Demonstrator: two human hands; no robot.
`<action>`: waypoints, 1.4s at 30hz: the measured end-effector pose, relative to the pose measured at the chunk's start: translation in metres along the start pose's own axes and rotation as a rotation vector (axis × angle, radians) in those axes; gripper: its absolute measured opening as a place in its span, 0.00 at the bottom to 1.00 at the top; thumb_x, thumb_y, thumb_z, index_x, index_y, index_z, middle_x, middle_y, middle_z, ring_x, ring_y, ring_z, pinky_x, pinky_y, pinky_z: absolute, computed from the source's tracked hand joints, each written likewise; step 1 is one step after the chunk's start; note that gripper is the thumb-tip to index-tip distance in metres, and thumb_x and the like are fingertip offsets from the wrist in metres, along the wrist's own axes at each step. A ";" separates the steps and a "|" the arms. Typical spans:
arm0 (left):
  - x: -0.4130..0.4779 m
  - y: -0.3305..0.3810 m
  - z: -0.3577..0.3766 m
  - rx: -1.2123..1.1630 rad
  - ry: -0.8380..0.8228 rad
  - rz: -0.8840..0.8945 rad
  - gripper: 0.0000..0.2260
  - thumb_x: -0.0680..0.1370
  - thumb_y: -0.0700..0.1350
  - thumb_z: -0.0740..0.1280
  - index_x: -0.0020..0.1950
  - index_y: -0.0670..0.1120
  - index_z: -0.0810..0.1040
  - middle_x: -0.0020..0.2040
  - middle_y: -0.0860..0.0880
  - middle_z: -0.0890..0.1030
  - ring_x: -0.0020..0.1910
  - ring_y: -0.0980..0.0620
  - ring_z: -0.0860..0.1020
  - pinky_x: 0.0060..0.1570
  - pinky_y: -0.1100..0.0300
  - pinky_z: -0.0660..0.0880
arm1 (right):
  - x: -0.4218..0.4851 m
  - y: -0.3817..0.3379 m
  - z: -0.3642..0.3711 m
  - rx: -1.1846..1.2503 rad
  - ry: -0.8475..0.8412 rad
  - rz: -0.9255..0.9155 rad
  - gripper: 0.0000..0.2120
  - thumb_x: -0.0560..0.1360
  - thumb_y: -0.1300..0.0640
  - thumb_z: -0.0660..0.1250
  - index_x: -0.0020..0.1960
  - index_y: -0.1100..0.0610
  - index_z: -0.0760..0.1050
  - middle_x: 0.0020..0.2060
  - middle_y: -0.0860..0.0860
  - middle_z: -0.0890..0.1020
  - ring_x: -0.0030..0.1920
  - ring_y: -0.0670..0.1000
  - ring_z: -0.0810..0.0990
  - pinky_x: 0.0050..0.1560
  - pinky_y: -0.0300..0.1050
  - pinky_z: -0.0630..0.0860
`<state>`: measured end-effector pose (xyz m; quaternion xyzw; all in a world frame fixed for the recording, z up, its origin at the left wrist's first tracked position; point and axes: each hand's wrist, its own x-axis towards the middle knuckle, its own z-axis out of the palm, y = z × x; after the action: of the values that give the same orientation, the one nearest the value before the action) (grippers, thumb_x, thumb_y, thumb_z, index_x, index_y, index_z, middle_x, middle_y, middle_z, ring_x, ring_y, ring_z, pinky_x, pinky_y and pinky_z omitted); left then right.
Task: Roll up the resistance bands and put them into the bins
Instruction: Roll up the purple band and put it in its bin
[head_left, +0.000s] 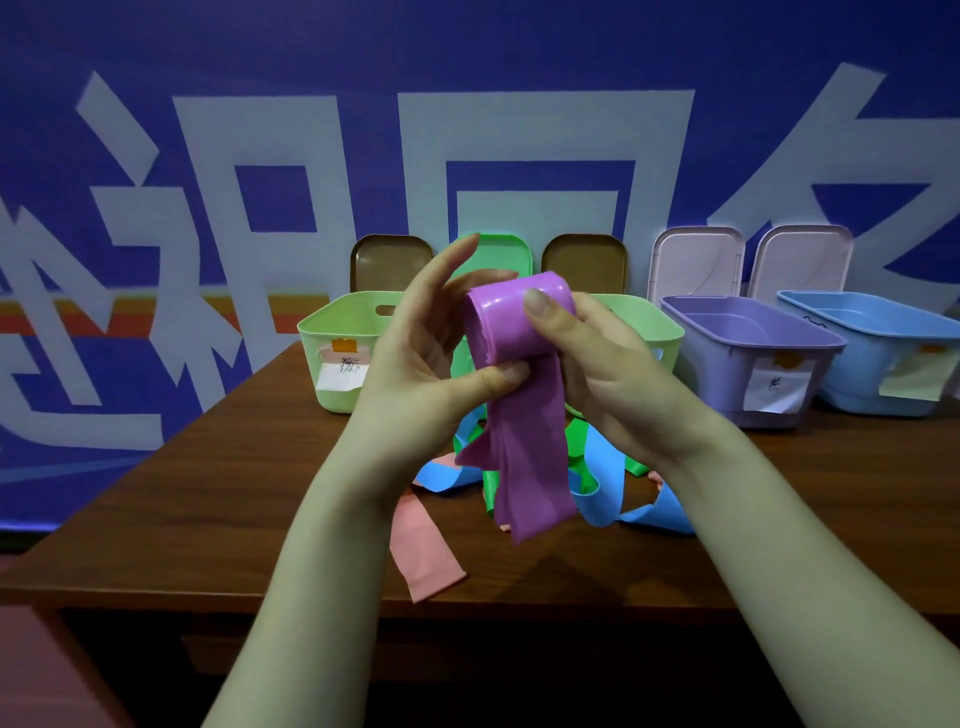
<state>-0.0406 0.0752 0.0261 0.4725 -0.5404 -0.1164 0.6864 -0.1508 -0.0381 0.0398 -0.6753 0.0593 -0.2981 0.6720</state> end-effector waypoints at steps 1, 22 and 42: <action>0.001 0.000 -0.001 0.000 0.004 0.011 0.37 0.67 0.27 0.71 0.72 0.47 0.64 0.63 0.45 0.76 0.64 0.50 0.75 0.62 0.53 0.74 | -0.001 0.000 0.000 0.027 -0.011 -0.002 0.31 0.71 0.48 0.69 0.67 0.63 0.67 0.55 0.61 0.81 0.54 0.57 0.80 0.60 0.57 0.75; -0.004 0.017 0.006 0.018 0.108 -0.032 0.25 0.69 0.48 0.70 0.66 0.48 0.74 0.59 0.52 0.81 0.58 0.57 0.79 0.52 0.64 0.77 | -0.008 -0.009 -0.001 0.149 -0.094 -0.186 0.34 0.59 0.59 0.73 0.64 0.54 0.70 0.57 0.58 0.76 0.51 0.50 0.81 0.50 0.41 0.79; -0.011 0.019 0.010 -0.096 0.184 0.010 0.27 0.69 0.42 0.70 0.67 0.41 0.71 0.60 0.45 0.80 0.59 0.50 0.79 0.56 0.56 0.78 | -0.016 -0.011 -0.004 -0.130 -0.174 -0.100 0.17 0.68 0.51 0.69 0.55 0.53 0.77 0.47 0.49 0.85 0.49 0.50 0.84 0.50 0.43 0.80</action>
<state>-0.0600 0.0872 0.0336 0.4450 -0.4711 -0.0948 0.7557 -0.1694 -0.0332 0.0441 -0.7430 -0.0137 -0.2669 0.6136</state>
